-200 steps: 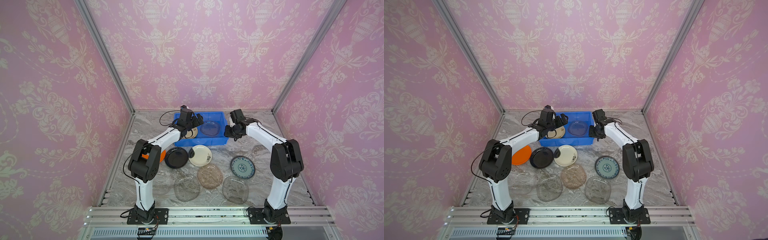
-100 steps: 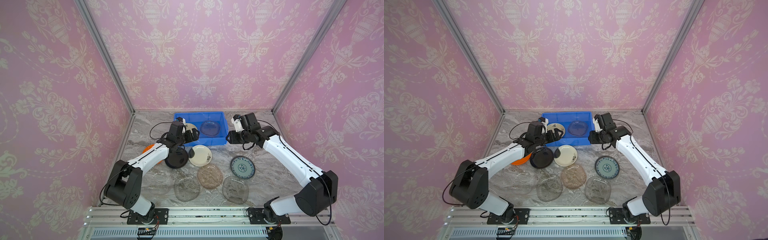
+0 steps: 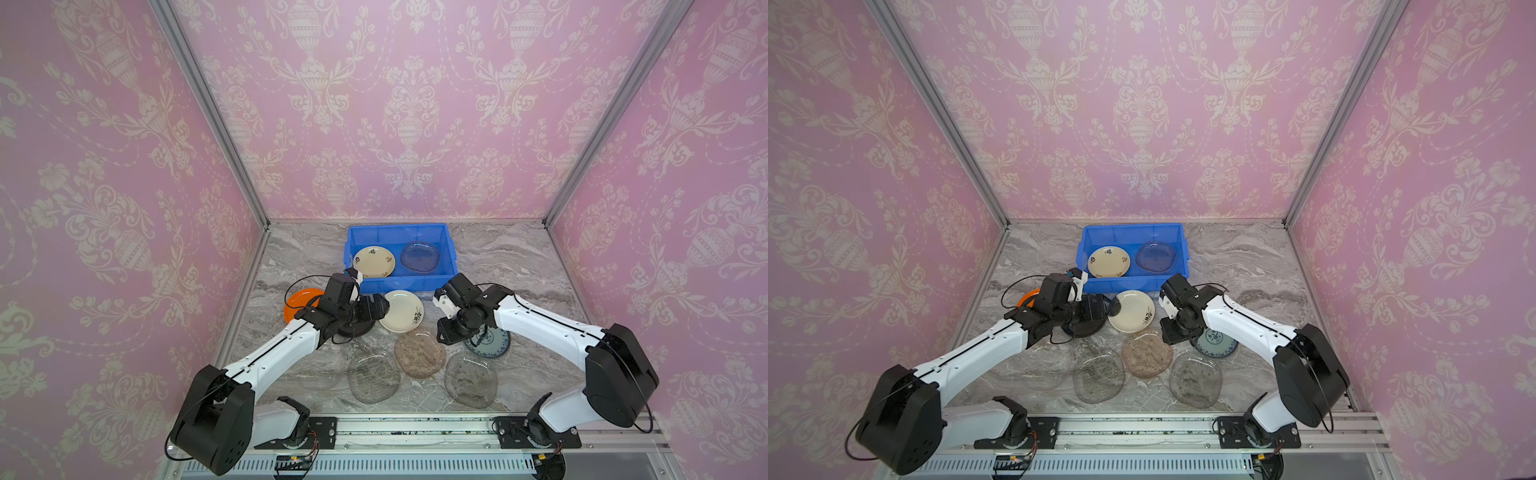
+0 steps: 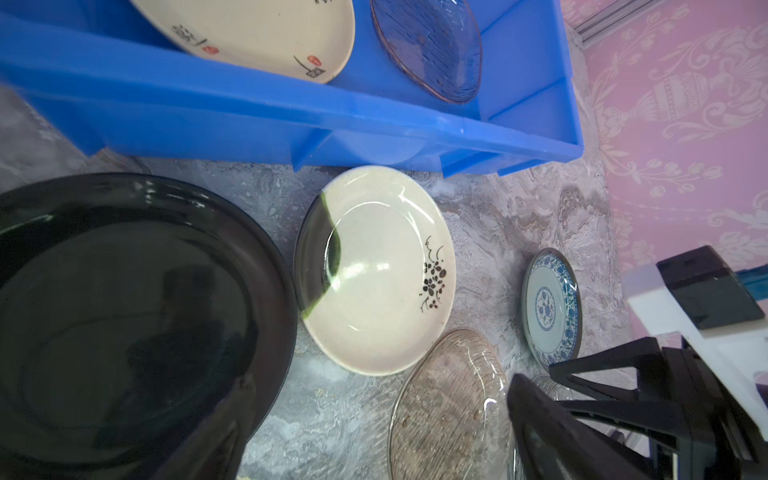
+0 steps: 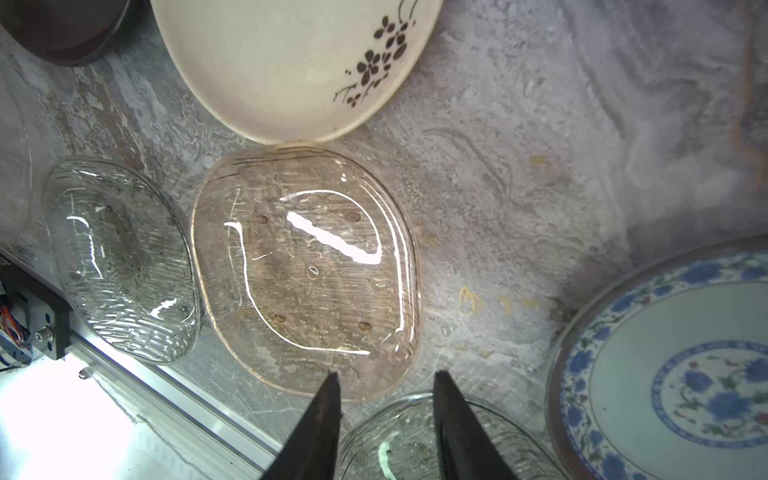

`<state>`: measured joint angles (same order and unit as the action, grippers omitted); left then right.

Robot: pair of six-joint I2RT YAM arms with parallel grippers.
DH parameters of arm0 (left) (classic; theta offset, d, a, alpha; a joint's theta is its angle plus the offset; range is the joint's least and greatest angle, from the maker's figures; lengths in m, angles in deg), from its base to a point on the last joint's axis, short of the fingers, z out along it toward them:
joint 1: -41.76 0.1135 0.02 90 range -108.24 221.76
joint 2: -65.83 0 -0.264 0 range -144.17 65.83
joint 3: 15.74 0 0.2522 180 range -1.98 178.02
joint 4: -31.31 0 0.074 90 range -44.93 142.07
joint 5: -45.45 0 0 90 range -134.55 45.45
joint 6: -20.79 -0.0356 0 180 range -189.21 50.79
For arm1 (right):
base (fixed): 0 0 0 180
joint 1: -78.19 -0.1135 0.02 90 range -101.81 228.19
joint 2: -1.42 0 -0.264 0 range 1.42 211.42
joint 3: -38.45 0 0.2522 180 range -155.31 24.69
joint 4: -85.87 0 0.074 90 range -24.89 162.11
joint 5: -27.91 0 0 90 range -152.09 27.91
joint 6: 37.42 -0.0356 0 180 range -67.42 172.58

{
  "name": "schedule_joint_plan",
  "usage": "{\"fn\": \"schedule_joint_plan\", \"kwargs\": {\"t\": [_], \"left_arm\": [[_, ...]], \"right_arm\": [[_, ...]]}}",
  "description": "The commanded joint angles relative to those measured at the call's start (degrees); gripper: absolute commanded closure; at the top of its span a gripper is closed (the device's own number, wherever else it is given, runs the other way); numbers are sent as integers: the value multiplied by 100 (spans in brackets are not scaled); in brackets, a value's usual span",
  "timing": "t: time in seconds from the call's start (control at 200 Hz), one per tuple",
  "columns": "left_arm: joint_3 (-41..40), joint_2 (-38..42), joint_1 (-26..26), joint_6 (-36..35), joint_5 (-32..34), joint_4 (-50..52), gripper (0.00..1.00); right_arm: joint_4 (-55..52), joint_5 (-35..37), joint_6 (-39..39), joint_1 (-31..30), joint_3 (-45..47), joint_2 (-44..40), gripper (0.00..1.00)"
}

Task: Place the plates into the plastic bin on the countertop
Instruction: Pick up the plate from the center of the table.

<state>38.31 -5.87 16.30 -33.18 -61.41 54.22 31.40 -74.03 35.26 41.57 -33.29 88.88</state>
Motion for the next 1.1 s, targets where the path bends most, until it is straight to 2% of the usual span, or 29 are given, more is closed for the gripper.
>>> {"fn": "schedule_joint_plan", "kwargs": {"t": [0.0, 0.385, 0.626, 0.861, 0.996, 1.096], "left_arm": [[-102, 79, -80, -13, -76, -53, 4], [-303, -182, -127, 174, -26, -702, 4], [-244, -431, -206, 291, -39, -988, 5], [-58, -629, -241, 213, -70, -987, 5], [53, -705, -250, 177, -85, -978, 6], [120, -740, -257, 115, -128, -923, 6]], "right_arm": [[194, -29, -30, -25, 113, 285, 60], [620, -36, -131, -60, 181, 825, 61], [681, 12, -189, -64, 163, 1014, 72], [589, 239, -188, -60, 139, 1001, 77], [530, 336, -193, -56, 119, 926, 83], [484, 448, -175, -56, 103, 827, 98]]}}
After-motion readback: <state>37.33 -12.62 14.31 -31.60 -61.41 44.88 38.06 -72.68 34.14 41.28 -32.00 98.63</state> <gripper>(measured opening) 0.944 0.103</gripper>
